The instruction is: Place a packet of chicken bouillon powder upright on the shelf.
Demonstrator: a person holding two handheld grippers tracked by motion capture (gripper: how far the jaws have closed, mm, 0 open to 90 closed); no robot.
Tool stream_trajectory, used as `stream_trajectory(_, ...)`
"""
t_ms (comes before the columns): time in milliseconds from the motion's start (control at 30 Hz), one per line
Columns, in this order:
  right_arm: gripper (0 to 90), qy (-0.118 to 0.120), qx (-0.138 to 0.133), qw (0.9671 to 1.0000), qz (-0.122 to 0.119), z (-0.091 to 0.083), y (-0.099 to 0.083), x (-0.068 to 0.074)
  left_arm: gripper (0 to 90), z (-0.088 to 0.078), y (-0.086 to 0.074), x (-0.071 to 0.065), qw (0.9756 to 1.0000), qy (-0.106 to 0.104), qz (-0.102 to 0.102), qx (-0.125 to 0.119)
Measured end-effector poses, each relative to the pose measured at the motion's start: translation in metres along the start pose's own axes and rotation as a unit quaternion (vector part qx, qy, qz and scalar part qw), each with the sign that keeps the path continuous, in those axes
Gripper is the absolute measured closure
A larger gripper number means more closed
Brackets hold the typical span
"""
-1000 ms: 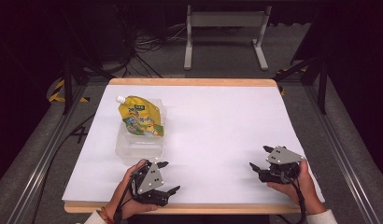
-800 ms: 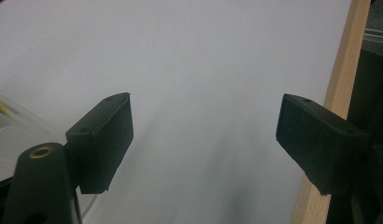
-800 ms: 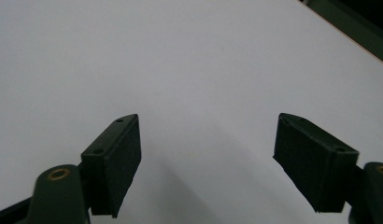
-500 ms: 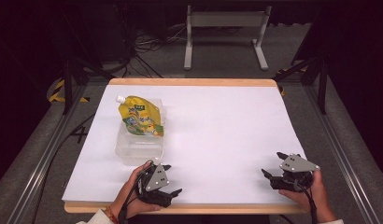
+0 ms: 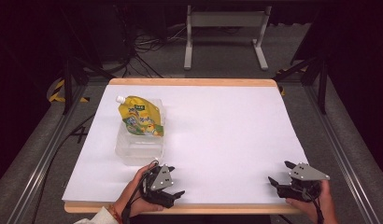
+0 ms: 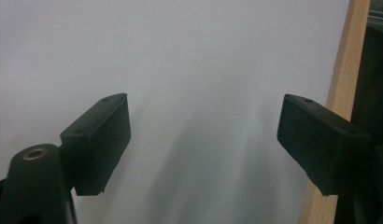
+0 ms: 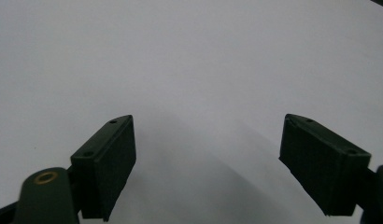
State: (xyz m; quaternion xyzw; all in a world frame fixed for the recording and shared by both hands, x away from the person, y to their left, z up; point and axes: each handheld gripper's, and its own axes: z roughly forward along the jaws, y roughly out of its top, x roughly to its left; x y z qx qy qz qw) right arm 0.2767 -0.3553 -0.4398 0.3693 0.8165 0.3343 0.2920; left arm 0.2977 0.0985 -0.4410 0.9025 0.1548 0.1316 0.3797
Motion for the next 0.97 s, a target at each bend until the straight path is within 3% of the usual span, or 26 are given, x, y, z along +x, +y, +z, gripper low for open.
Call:
stream_trajectory(133, 18.7, -0.003, 0.000, 1.0000, 0.000, -0.0007, -0.0011, 0.0011, 17.9, 0.0021, 0.0011, -0.0005, 0.9999, -0.002, 0.009, 0.005)
stream_trajectory(967, 17.5, 0.002, -0.006, 1.0000, -0.007, 0.0007, 0.0014, 0.0046, 17.6, 0.0029, 0.0040, 0.0005, 0.9999, -0.013, 0.009, 0.004)
